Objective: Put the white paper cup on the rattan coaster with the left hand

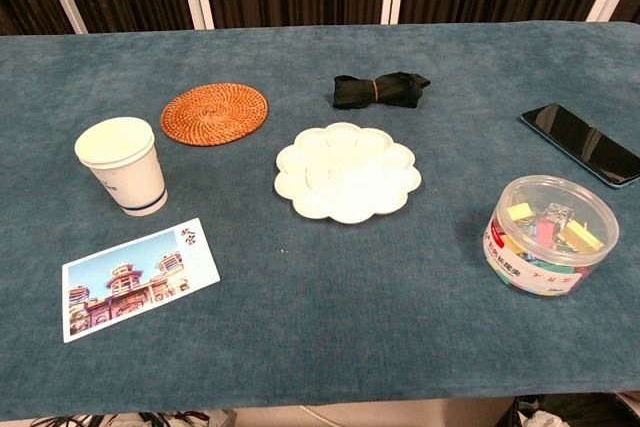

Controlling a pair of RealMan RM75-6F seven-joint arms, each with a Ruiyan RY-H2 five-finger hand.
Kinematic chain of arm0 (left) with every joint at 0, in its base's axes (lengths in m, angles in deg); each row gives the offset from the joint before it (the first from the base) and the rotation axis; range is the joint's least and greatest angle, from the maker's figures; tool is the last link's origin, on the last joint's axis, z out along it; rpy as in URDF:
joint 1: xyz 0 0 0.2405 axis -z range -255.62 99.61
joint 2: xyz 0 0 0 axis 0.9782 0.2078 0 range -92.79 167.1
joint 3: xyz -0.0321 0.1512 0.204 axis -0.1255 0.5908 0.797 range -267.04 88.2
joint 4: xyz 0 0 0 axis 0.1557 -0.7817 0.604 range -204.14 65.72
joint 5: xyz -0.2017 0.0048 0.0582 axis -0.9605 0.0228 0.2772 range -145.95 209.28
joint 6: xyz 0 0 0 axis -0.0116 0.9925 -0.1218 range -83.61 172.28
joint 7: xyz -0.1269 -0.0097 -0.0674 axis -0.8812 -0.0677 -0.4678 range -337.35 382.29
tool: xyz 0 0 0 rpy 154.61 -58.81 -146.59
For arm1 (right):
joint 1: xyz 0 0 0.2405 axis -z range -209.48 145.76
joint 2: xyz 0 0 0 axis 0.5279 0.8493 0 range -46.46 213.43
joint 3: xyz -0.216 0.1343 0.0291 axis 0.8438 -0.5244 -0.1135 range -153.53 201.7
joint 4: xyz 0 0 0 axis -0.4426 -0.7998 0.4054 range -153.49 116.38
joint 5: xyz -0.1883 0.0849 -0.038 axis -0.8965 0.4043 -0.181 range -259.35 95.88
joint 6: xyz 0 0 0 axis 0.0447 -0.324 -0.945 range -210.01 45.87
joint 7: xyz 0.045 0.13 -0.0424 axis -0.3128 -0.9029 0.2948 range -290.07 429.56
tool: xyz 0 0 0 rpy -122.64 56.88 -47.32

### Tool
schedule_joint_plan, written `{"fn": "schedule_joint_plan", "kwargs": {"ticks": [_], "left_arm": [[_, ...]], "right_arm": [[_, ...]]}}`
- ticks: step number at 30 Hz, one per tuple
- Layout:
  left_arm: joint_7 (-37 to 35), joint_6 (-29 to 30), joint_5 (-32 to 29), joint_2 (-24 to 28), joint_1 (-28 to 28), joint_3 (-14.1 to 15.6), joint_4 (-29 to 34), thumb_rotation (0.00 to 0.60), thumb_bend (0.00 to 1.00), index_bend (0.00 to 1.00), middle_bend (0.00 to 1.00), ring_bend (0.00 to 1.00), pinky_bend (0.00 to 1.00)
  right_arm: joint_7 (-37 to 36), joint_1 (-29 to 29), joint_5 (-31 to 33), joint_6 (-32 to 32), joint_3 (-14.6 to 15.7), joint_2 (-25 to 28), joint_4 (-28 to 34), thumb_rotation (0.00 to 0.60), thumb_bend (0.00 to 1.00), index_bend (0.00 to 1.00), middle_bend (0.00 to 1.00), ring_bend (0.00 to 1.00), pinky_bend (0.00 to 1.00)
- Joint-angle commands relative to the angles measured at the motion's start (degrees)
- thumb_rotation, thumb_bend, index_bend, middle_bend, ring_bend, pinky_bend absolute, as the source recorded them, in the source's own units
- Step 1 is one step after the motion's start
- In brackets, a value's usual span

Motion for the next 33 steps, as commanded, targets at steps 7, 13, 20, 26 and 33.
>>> {"fn": "schedule_joint_plan", "kwargs": {"ticks": [7, 13, 20, 26, 33], "left_arm": [[2.64, -0.27, 0.05, 0.45, 1.5, -0.33, 2.07, 0.6, 0.07, 0.03, 0.12, 0.0, 0.09], [5.45, -2.88, -1.05, 0.64, 2.57, -0.21, 3.12, 0.6, 0.07, 0.03, 0.12, 0.0, 0.09], [8.38, -2.3, -2.14, 0.61, 1.63, -0.05, 3.96, 0.6, 0.07, 0.03, 0.12, 0.0, 0.1], [11.53, -1.95, -2.18, 1.15, 1.22, 0.15, 5.16, 0.6, 0.07, 0.04, 0.13, 0.0, 0.1], [17.48, -2.37, -3.52, 3.0, 0.36, 0.0, 6.75, 0.6, 0.07, 0.04, 0.12, 0.0, 0.09]], "right_arm": [[-0.14, -0.09, -0.32, -0.14, 0.1, 0.11, -0.04, 0.6, 0.12, 0.02, 0.02, 0.13, 0.17], [-0.41, -0.24, -0.49, -0.38, 0.12, 0.12, -0.16, 0.6, 0.12, 0.02, 0.02, 0.13, 0.17], [-0.5, -0.08, -1.05, -0.13, 0.4, 0.23, -0.33, 0.6, 0.12, 0.02, 0.02, 0.13, 0.17], [-1.47, 0.2, -0.92, -0.03, 0.35, 0.56, -0.48, 0.6, 0.12, 0.02, 0.02, 0.13, 0.17], [-1.7, 0.27, -0.89, -0.04, 0.37, 0.66, -0.54, 0.6, 0.12, 0.02, 0.02, 0.13, 0.17]]}}
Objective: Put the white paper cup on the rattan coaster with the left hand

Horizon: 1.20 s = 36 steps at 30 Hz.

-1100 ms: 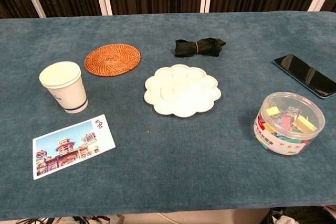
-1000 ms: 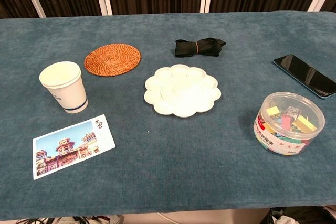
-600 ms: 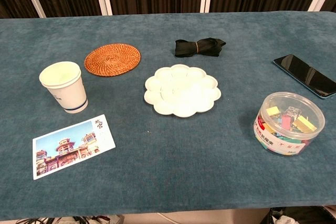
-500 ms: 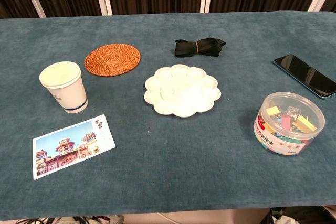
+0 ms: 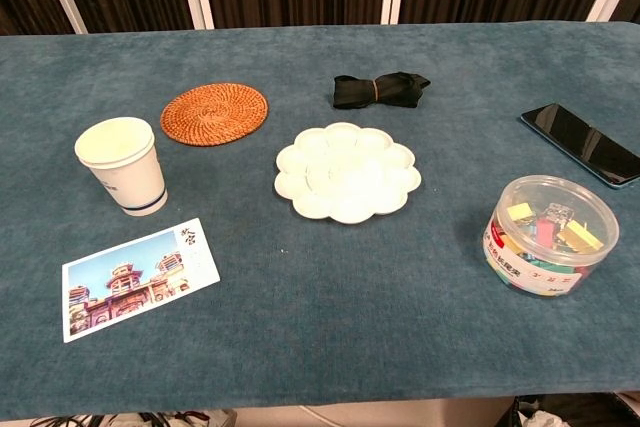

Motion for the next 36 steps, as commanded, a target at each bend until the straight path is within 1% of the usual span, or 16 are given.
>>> {"fn": "schedule_joint_plan", "kwargs": {"ticks": [1, 2, 4, 6, 7, 8, 10, 11, 13, 16, 20, 22, 25, 27, 30, 36], "left_arm": [[4.42, -0.05, -1.52, 1.43, -1.04, -0.34, 1.27, 0.6, 0.07, 0.04, 0.12, 0.0, 0.08], [6.19, -0.22, -2.01, 1.9, -1.39, -0.4, 1.64, 0.6, 0.07, 0.04, 0.12, 0.0, 0.06], [14.01, -1.22, -3.77, 3.23, -2.57, -0.66, 2.72, 0.6, 0.07, 0.04, 0.12, 0.0, 0.03], [26.11, -2.37, -6.78, 4.38, -4.43, -1.25, 3.55, 0.6, 0.07, 0.04, 0.12, 0.0, 0.01], [33.83, -2.72, -9.24, 4.69, -5.81, -1.79, 4.28, 0.6, 0.07, 0.04, 0.12, 0.0, 0.01], [42.22, -2.56, -12.04, 4.83, -7.54, -2.3, 5.01, 0.6, 0.07, 0.04, 0.12, 0.0, 0.01], [56.32, -0.78, -17.47, 4.09, -11.1, -3.26, 7.27, 0.6, 0.07, 0.03, 0.12, 0.0, 0.01], [61.43, 0.26, -19.8, 3.56, -12.86, -3.36, 8.36, 0.6, 0.07, 0.03, 0.12, 0.0, 0.01], [66.72, 1.88, -22.96, 2.56, -15.72, -3.29, 10.17, 0.6, 0.07, 0.03, 0.12, 0.0, 0.01], [66.98, 3.99, -24.42, 1.5, -19.63, -2.37, 9.82, 0.6, 0.07, 0.03, 0.12, 0.0, 0.01], [64.98, 6.99, -25.02, -1.54, -24.58, -1.24, 4.57, 0.6, 0.07, 0.03, 0.12, 0.0, 0.01], [62.37, 7.78, -25.52, -4.19, -26.99, -0.95, 0.54, 0.6, 0.07, 0.03, 0.12, 0.0, 0.01], [56.64, 5.74, -26.26, -7.05, -29.01, -0.24, -4.89, 0.6, 0.07, 0.03, 0.12, 0.0, 0.01], [52.49, 4.08, -25.48, -8.67, -30.03, 0.64, -8.69, 0.6, 0.07, 0.02, 0.11, 0.0, 0.01], [47.57, 3.52, -22.92, -10.76, -31.09, 1.52, -13.47, 0.6, 0.06, 0.02, 0.11, 0.0, 0.01], [43.26, 3.95, -17.88, -14.89, -32.27, 2.93, -21.77, 0.6, 0.03, 0.0, 0.1, 0.0, 0.01]], "right_arm": [[-0.18, 0.06, 0.12, -0.01, -0.03, 0.1, 0.01, 0.6, 0.12, 0.02, 0.02, 0.13, 0.17], [-0.31, 0.07, 0.18, -0.08, -0.04, 0.16, 0.07, 0.6, 0.12, 0.02, 0.02, 0.13, 0.17], [-0.71, 0.1, 0.45, -0.18, -0.17, 0.3, 0.18, 0.6, 0.12, 0.02, 0.02, 0.13, 0.17], [-0.88, 0.09, 0.66, -0.28, -0.26, 0.39, 0.15, 0.6, 0.12, 0.02, 0.02, 0.13, 0.17], [-0.96, 0.08, 0.75, -0.37, -0.28, 0.41, 0.18, 0.6, 0.12, 0.02, 0.02, 0.13, 0.17], [-0.96, 0.07, 0.8, -0.45, -0.27, 0.44, 0.19, 0.6, 0.12, 0.02, 0.02, 0.13, 0.17], [-0.82, 0.04, 0.74, -0.51, -0.21, 0.43, 0.19, 0.6, 0.12, 0.02, 0.02, 0.13, 0.17], [-0.72, 0.03, 0.69, -0.51, -0.17, 0.42, 0.2, 0.6, 0.12, 0.02, 0.02, 0.13, 0.17], [-0.45, 0.03, 0.71, -0.5, -0.11, 0.38, 0.24, 0.6, 0.12, 0.02, 0.02, 0.13, 0.17], [-0.29, 0.04, 0.89, -0.44, -0.17, 0.3, 0.37, 0.6, 0.12, 0.02, 0.02, 0.13, 0.17], [-0.04, 0.06, 1.02, -0.33, -0.21, 0.16, 0.44, 0.6, 0.12, 0.02, 0.02, 0.13, 0.17], [0.18, 0.03, 1.06, -0.32, -0.21, 0.11, 0.41, 0.6, 0.12, 0.02, 0.02, 0.13, 0.17], [0.28, 0.04, 1.16, -0.27, -0.24, 0.03, 0.46, 0.6, 0.12, 0.02, 0.02, 0.13, 0.17], [0.4, 0.07, 1.13, -0.17, -0.24, 0.01, 0.44, 0.6, 0.12, 0.02, 0.02, 0.13, 0.17], [0.76, 0.01, 1.0, -0.03, -0.25, -0.07, 0.25, 0.6, 0.12, 0.02, 0.02, 0.13, 0.17], [0.57, -0.08, 1.15, -0.31, -0.28, -0.07, 0.26, 0.6, 0.12, 0.02, 0.02, 0.13, 0.17]]}}
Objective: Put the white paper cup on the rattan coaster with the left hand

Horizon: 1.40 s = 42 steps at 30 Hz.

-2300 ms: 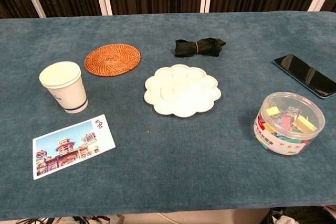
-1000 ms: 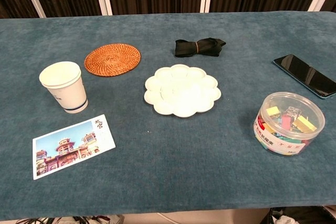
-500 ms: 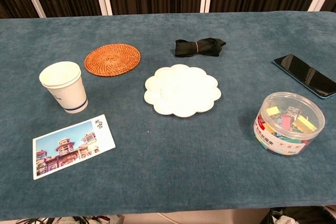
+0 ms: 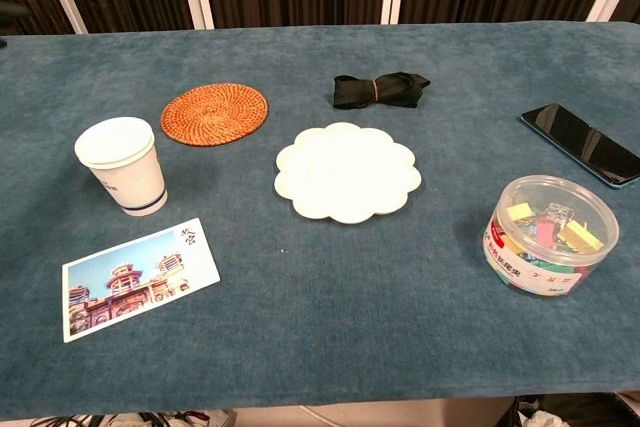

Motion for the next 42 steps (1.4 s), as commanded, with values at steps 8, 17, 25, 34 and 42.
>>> {"fn": "schedule_joint_plan", "kwargs": {"ticks": [8, 17, 25, 34, 42], "left_arm": [[-9.55, -0.83, 6.05, -8.73, -3.84, 2.95, -15.6, 0.6, 0.0, 0.0, 0.08, 0.0, 0.0], [-13.88, -1.95, 6.75, -15.06, -4.79, 1.99, -24.73, 0.6, 0.0, 0.0, 0.07, 0.0, 0.0], [-15.74, -3.61, 8.26, -18.13, -3.11, 1.37, -28.57, 0.6, 0.0, 0.0, 0.08, 0.0, 0.0], [-15.97, -5.7, 9.77, -19.7, -1.46, 1.59, -29.93, 0.6, 0.0, 0.03, 0.12, 0.0, 0.0], [-13.49, -6.05, 10.81, -19.59, 0.07, 1.2, -28.18, 0.6, 0.0, 0.08, 0.16, 0.0, 0.0]], "right_arm": [[-0.45, -0.04, -0.23, -0.14, 0.02, 0.2, -0.1, 0.6, 0.13, 0.02, 0.02, 0.13, 0.17], [0.02, -0.03, -0.65, 0.03, 0.25, 0.12, -0.21, 0.6, 0.18, 0.02, 0.02, 0.13, 0.17], [-0.21, -0.09, -0.57, -0.19, 0.21, 0.25, -0.12, 0.6, 0.2, 0.02, 0.02, 0.13, 0.17], [-0.3, -0.04, -0.59, -0.02, 0.16, 0.23, -0.07, 0.6, 0.21, 0.02, 0.02, 0.13, 0.17], [-0.15, 0.02, -0.48, 0.19, 0.08, 0.15, -0.08, 0.6, 0.21, 0.02, 0.02, 0.13, 0.17]]}}
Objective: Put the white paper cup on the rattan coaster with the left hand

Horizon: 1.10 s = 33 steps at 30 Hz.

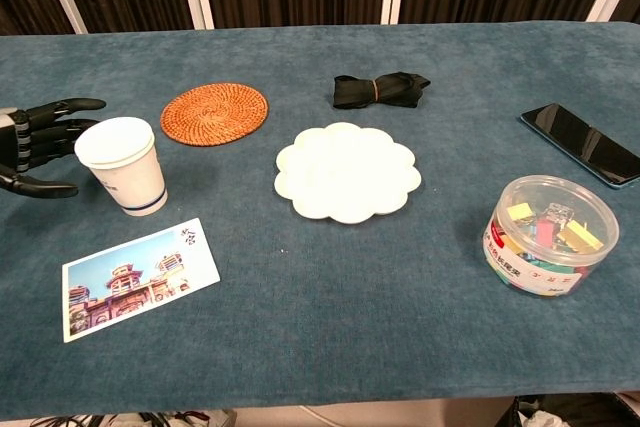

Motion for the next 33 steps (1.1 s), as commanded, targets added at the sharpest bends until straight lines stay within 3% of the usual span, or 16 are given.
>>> {"fn": "schedule_joint_plan", "kwargs": {"ticks": [1, 8, 26, 33], "left_arm": [[1.39, -0.07, 0.36, 0.27, 0.58, -0.22, 0.99, 0.6, 0.0, 0.08, 0.17, 0.0, 0.0], [4.32, -0.99, 0.34, 0.93, 1.25, -0.66, 3.7, 0.6, 0.09, 0.13, 0.21, 0.0, 0.0], [8.24, -2.9, 0.54, 1.53, 2.78, -1.29, 6.48, 0.6, 0.13, 0.21, 0.25, 0.0, 0.0], [9.64, -3.61, 0.49, 1.75, 3.49, -1.66, 7.47, 0.6, 0.21, 0.25, 0.28, 0.0, 0.0]], "right_arm": [[0.03, 0.03, 0.05, 0.09, -0.05, -0.05, 0.04, 0.6, 0.21, 0.02, 0.02, 0.13, 0.17], [0.11, 0.0, -0.06, -0.01, 0.05, -0.02, 0.12, 0.6, 0.21, 0.02, 0.02, 0.13, 0.17], [-0.05, 0.0, 0.22, -0.32, 0.09, 0.1, 0.34, 0.6, 0.21, 0.02, 0.02, 0.13, 0.17], [-0.19, -0.01, 0.3, -0.46, 0.1, 0.24, 0.47, 0.6, 0.22, 0.02, 0.02, 0.13, 0.17]]}}
